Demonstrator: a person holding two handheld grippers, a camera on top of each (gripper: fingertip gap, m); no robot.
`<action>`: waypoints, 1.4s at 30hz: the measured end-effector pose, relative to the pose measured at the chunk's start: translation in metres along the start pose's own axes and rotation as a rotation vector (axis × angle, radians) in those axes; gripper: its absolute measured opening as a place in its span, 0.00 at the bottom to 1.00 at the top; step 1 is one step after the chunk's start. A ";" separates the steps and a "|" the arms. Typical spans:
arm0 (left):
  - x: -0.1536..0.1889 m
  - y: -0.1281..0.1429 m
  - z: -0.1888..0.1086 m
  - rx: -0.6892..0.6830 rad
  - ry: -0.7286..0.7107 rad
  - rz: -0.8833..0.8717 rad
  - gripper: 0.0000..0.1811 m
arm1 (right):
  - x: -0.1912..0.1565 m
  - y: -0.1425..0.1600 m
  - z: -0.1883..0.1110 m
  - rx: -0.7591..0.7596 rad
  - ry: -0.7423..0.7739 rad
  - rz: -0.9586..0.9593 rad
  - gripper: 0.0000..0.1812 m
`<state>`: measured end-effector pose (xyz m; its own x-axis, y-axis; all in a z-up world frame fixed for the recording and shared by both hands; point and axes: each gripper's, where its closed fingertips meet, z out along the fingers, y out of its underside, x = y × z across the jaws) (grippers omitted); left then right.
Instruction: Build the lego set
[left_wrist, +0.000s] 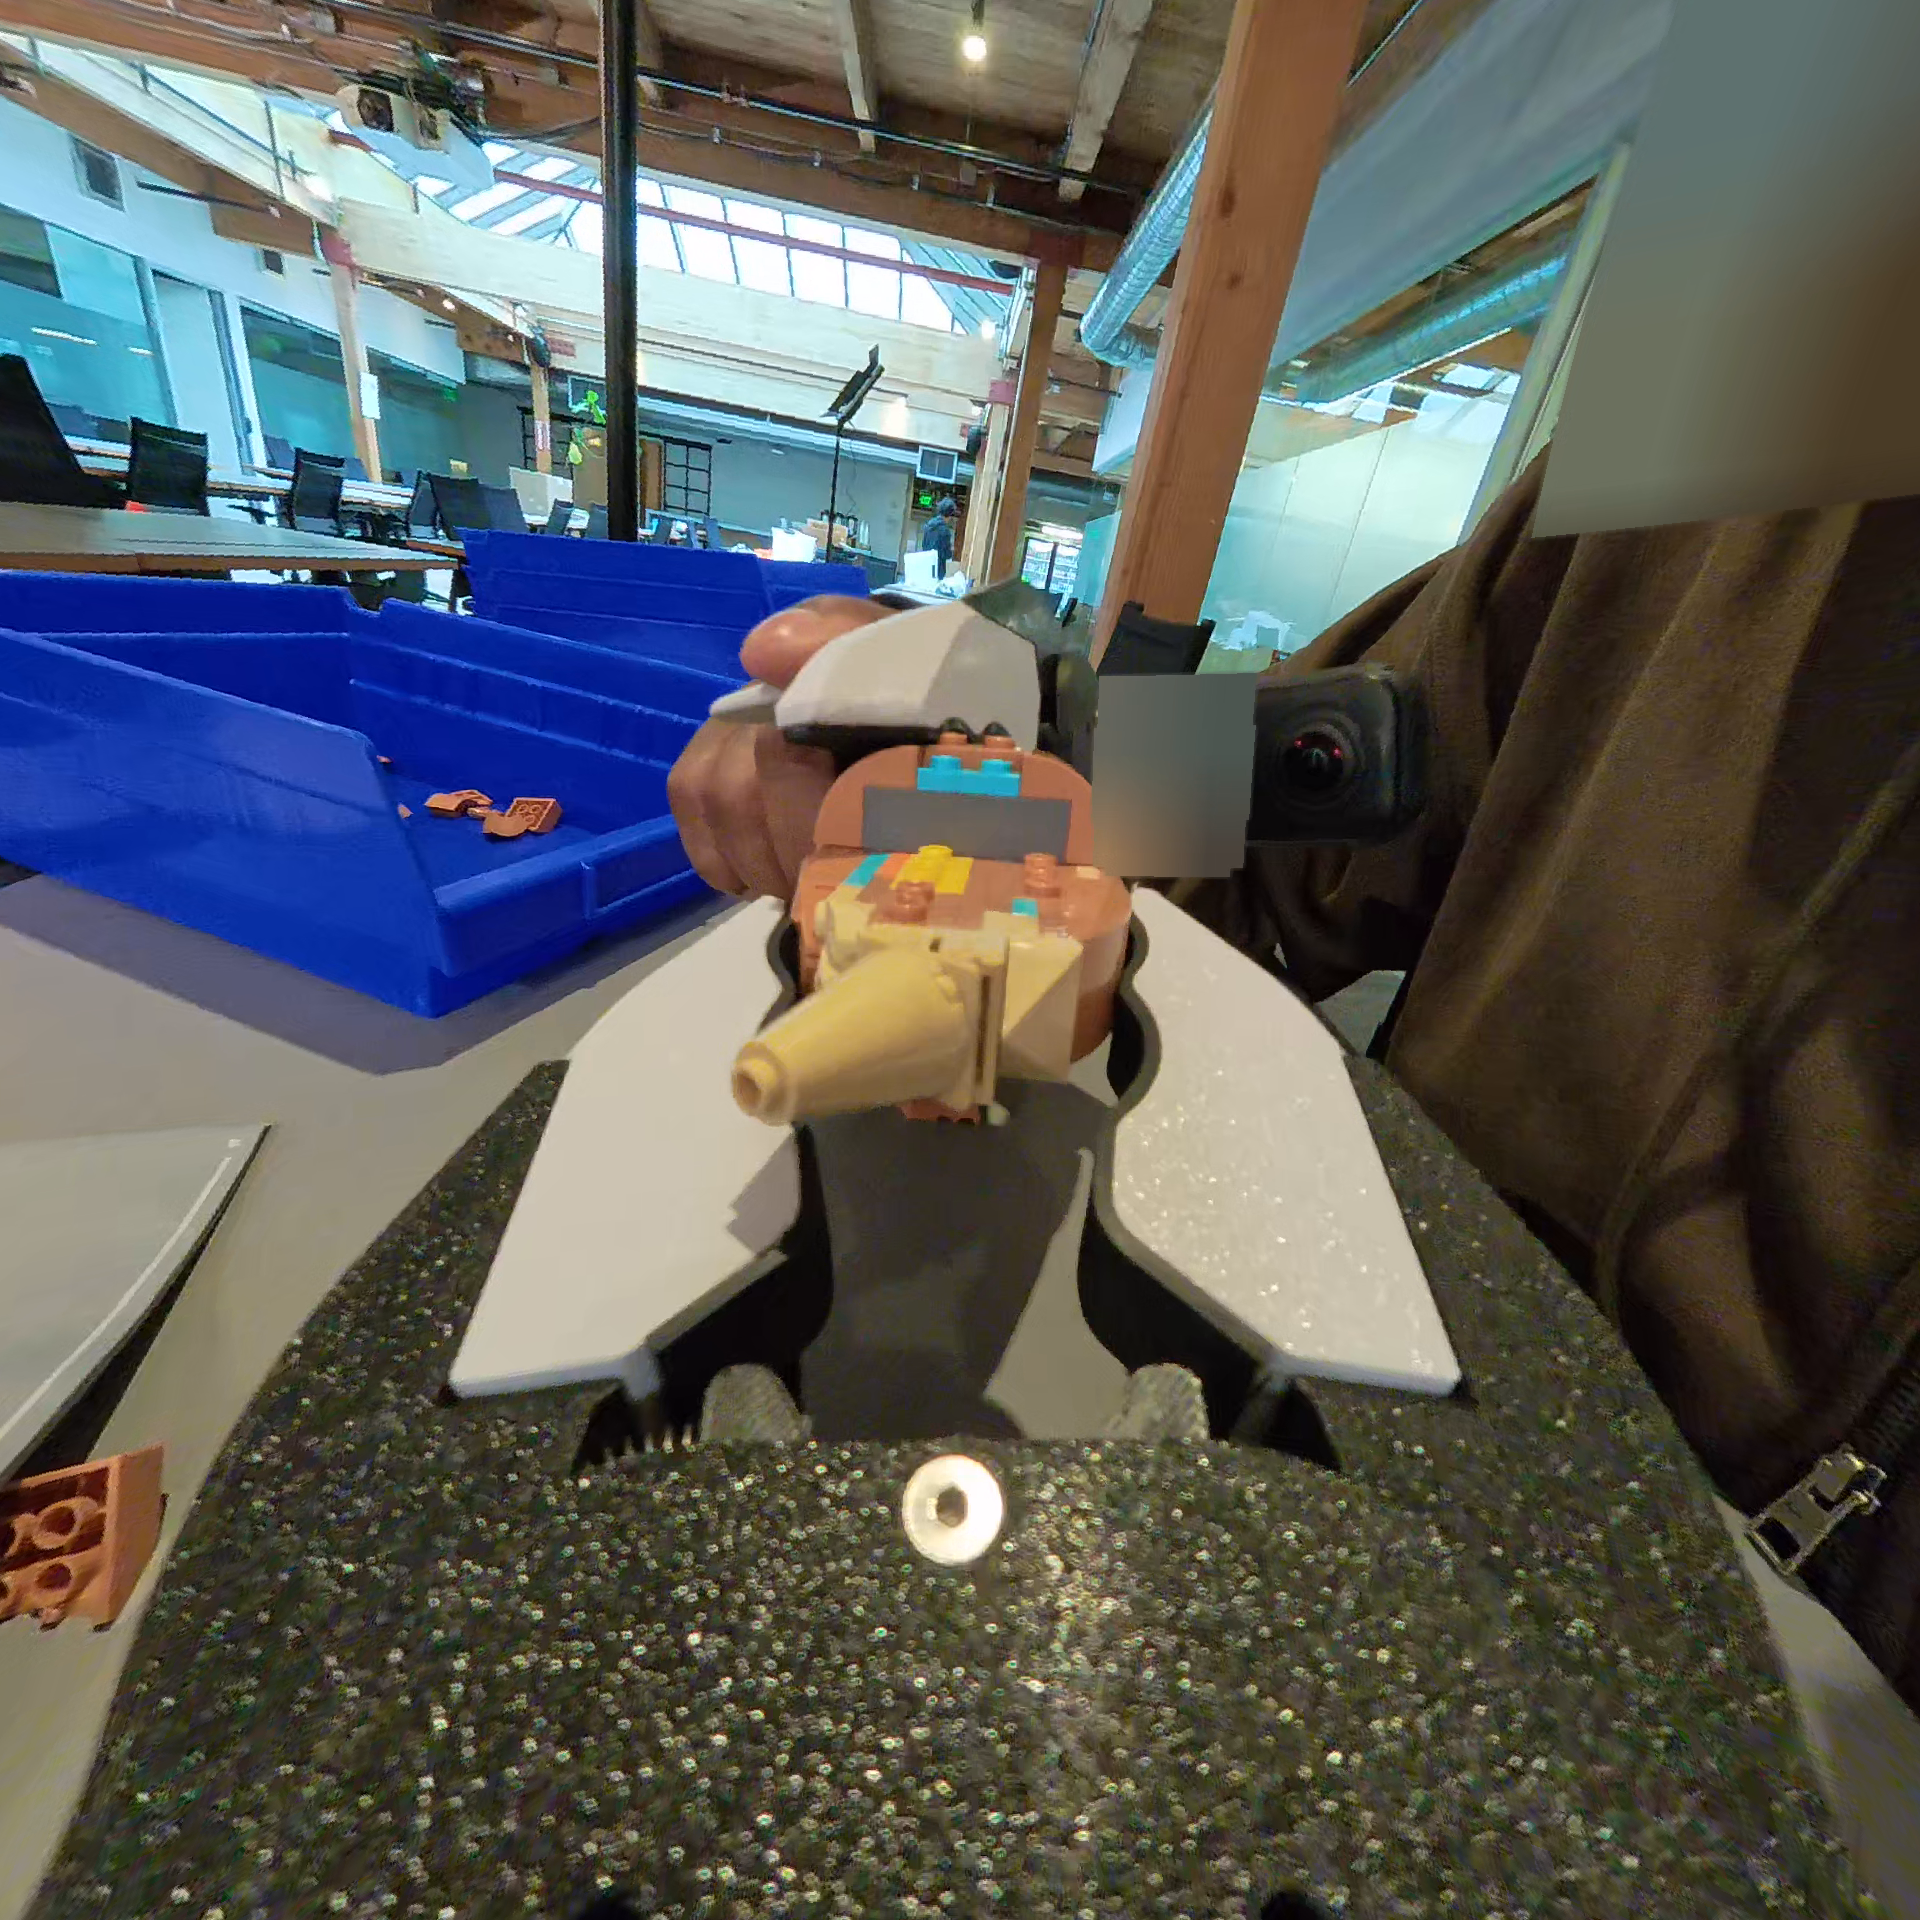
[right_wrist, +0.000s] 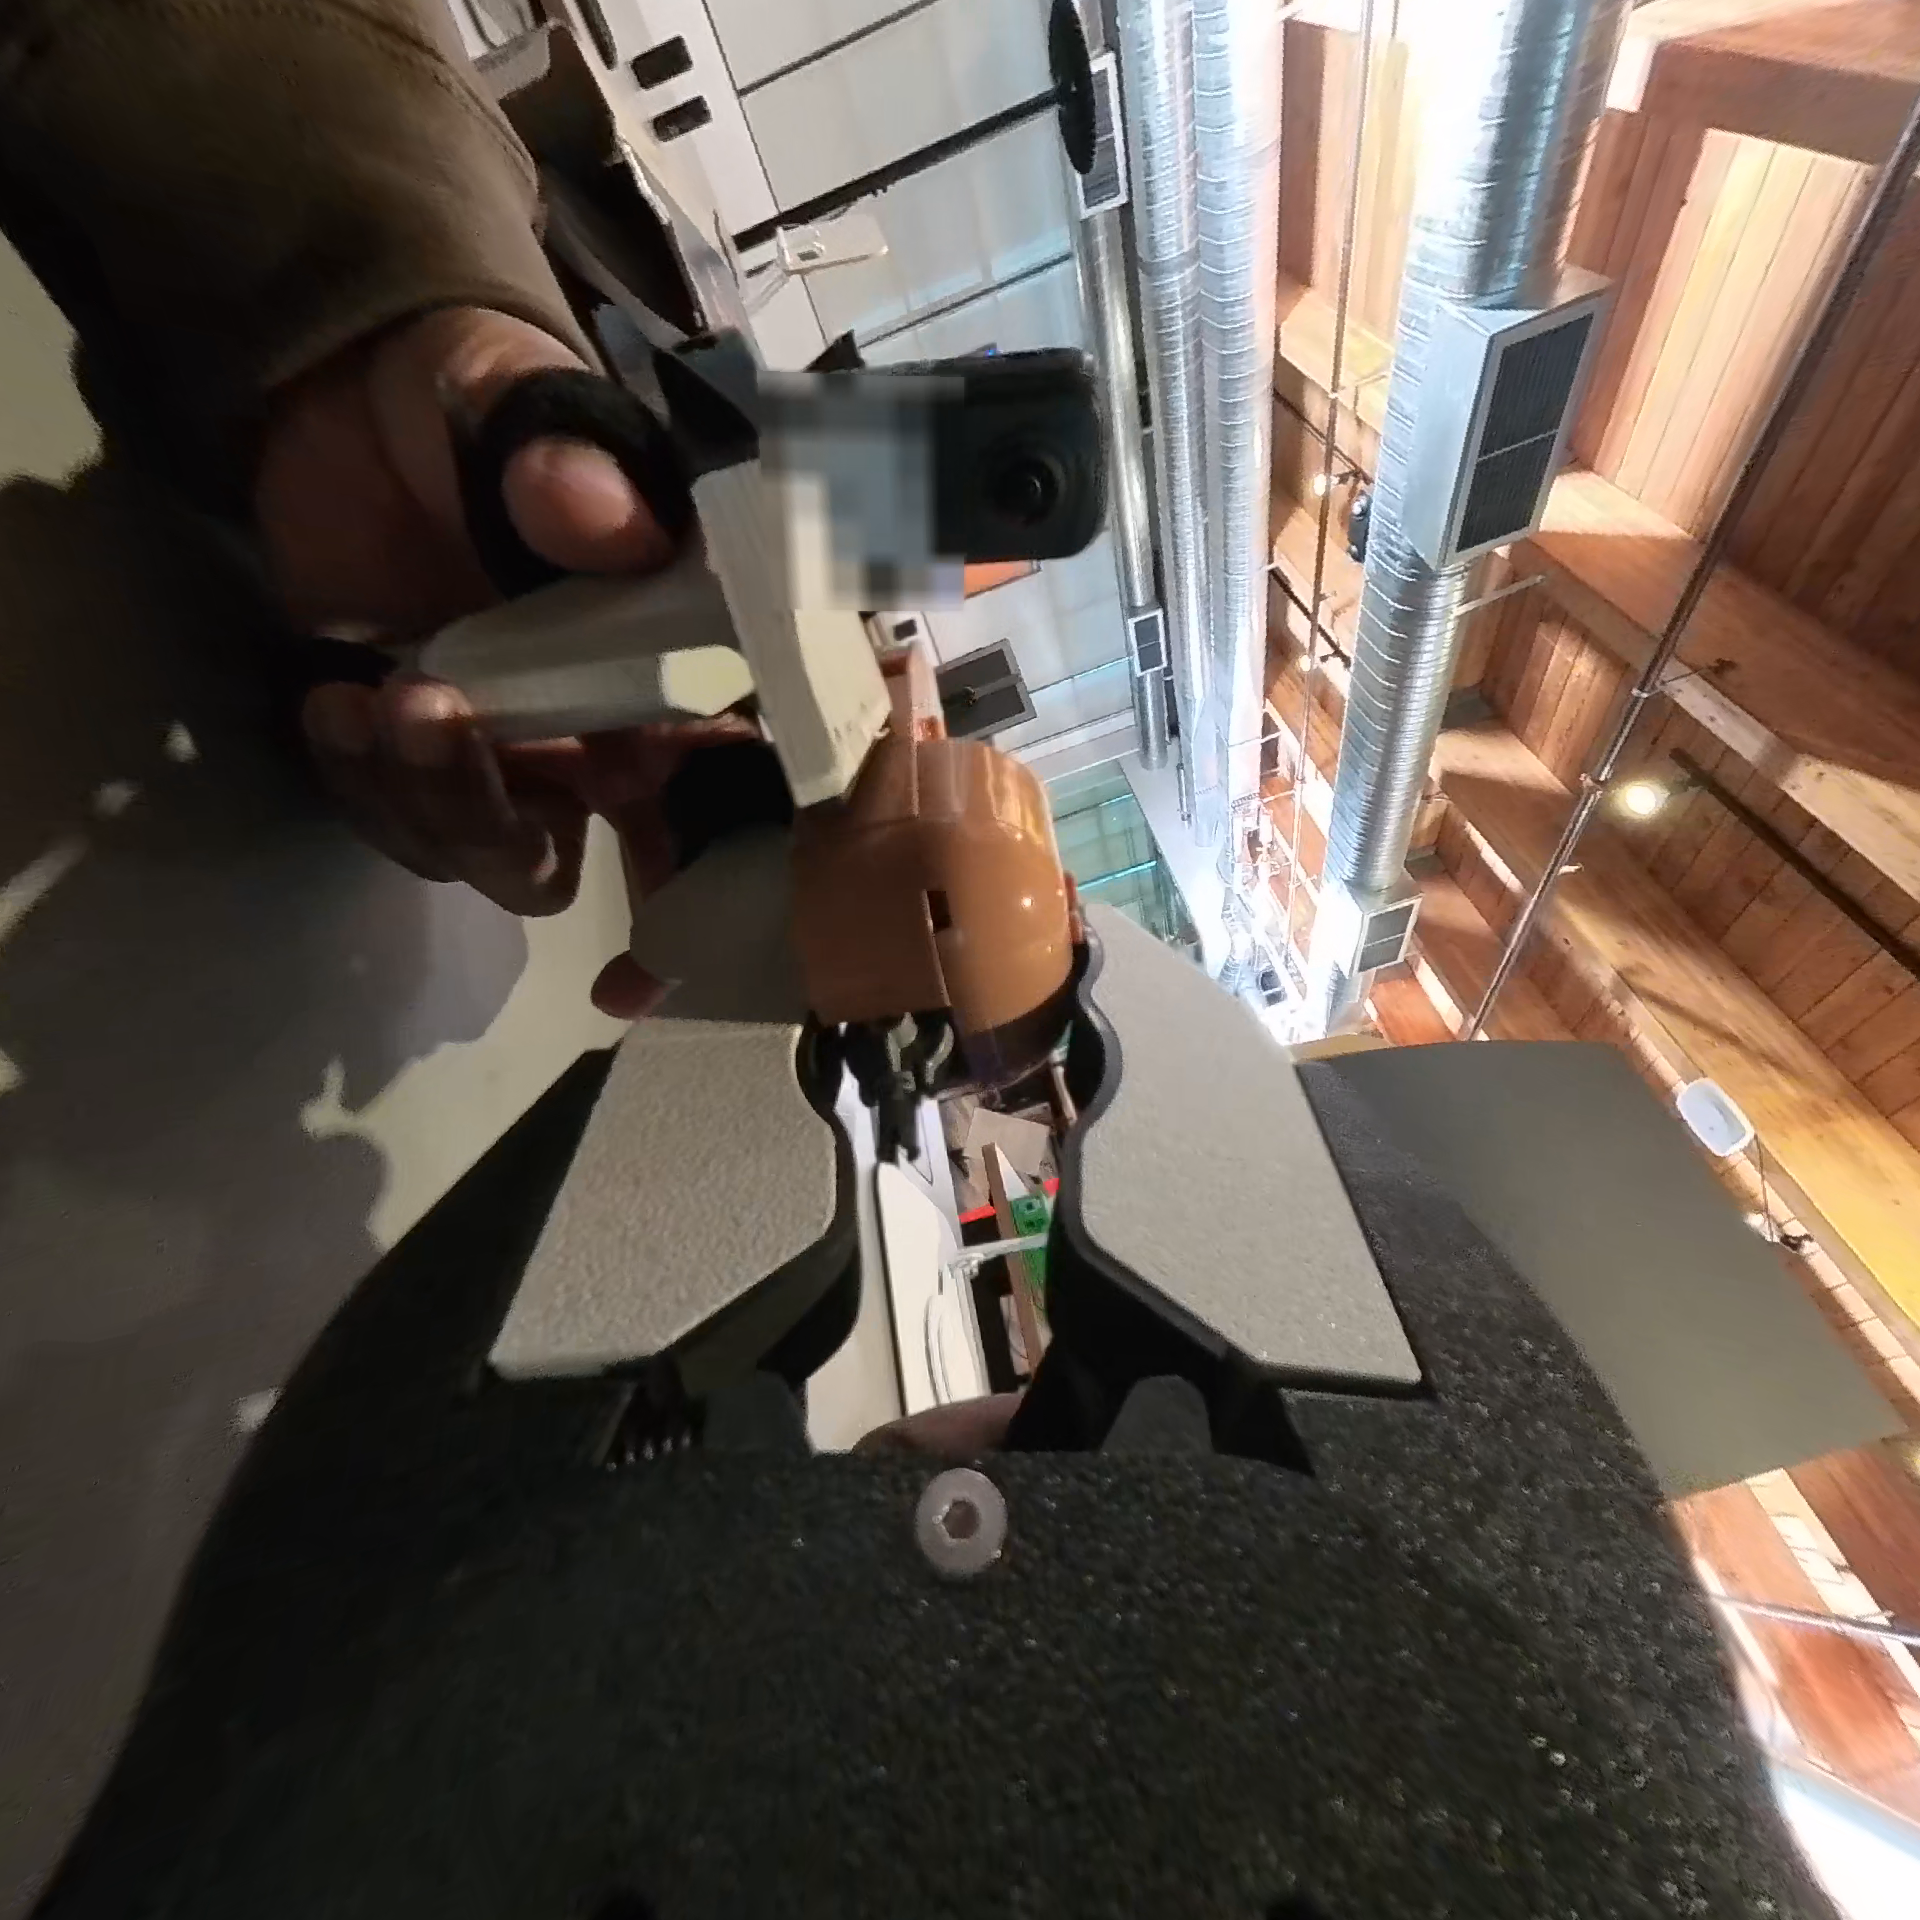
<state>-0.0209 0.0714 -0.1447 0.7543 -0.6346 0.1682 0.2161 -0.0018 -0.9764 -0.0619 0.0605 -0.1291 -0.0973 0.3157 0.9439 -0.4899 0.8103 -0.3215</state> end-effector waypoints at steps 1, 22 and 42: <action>0.000 0.000 0.000 -0.003 -0.002 0.002 0.32 | 0.000 0.000 0.000 -0.002 -0.003 -0.004 0.22; -0.013 0.000 -0.003 -0.003 -0.076 -0.014 0.31 | 0.003 0.000 -0.001 -0.006 0.048 -0.016 0.29; -0.022 0.002 -0.004 -0.023 -0.132 -0.029 0.31 | -0.002 0.001 0.001 -0.019 0.045 0.030 0.23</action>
<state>-0.0399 0.0821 -0.1513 0.8232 -0.5269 0.2115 0.2260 -0.0375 -0.9734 -0.0633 0.0598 -0.1307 -0.0724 0.3620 0.9294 -0.4710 0.8089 -0.3518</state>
